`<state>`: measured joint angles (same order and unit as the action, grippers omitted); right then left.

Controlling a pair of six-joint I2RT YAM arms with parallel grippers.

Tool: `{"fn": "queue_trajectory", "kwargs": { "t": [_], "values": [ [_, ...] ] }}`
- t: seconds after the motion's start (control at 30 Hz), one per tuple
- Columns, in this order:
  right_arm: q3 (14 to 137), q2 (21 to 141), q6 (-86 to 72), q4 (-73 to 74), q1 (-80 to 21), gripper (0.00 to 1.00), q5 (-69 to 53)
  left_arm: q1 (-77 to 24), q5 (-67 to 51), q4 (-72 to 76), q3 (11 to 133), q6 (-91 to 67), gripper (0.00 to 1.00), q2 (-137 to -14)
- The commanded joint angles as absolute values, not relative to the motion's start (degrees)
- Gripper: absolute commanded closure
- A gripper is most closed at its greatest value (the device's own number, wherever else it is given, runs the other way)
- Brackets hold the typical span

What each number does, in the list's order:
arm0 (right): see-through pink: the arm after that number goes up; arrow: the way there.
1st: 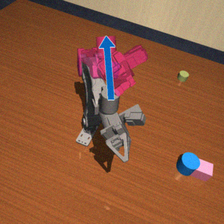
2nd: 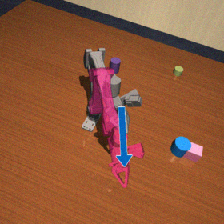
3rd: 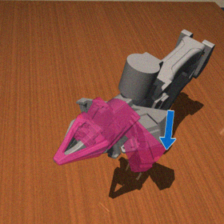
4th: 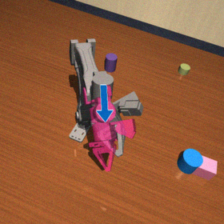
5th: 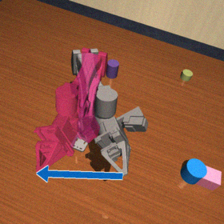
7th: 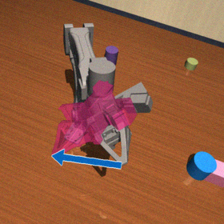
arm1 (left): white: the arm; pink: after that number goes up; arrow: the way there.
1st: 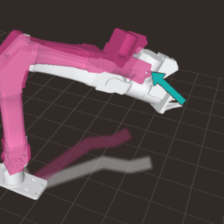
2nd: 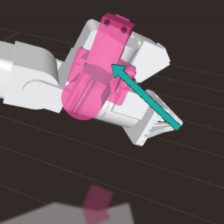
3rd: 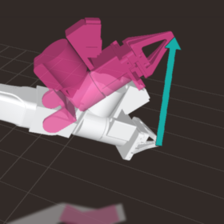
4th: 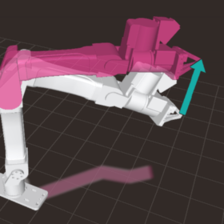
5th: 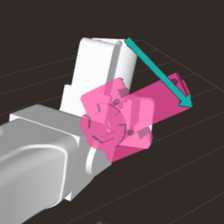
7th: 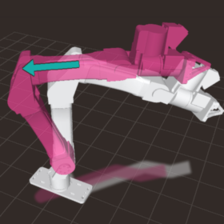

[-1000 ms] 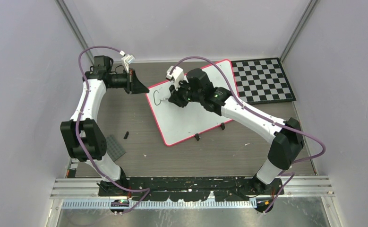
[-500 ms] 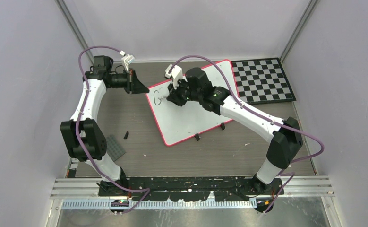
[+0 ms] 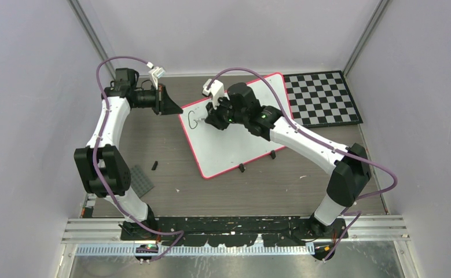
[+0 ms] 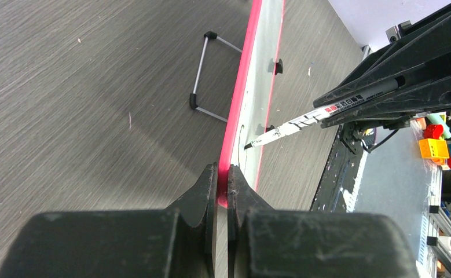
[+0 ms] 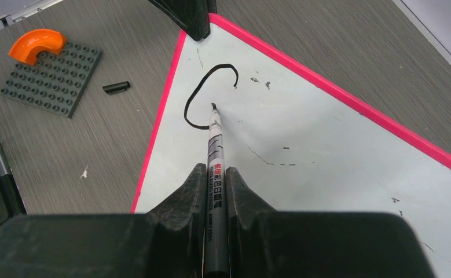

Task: Write a sentence on the whiteboard

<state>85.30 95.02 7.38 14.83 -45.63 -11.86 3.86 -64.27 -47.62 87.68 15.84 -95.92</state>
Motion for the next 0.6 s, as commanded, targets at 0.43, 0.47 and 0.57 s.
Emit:
{"fn": "queue_trajectory", "kwargs": {
  "t": [0.43,0.47,0.57],
  "values": [
    [79.2,91.9,8.3,14.8,-45.4,1.00,-10.8,3.5,-64.8,-51.5,88.9,18.2,1.00,-96.6],
    [79.1,91.7,8.3,14.8,-45.5,1.00,-11.0,3.5,-64.8,-51.7,89.0,18.3,1.00,-96.6],
    [80.0,91.4,8.0,14.8,-45.5,1.00,-12.0,3.5,-64.8,-52.6,89.1,19.2,1.00,-96.7]
  ]
}}
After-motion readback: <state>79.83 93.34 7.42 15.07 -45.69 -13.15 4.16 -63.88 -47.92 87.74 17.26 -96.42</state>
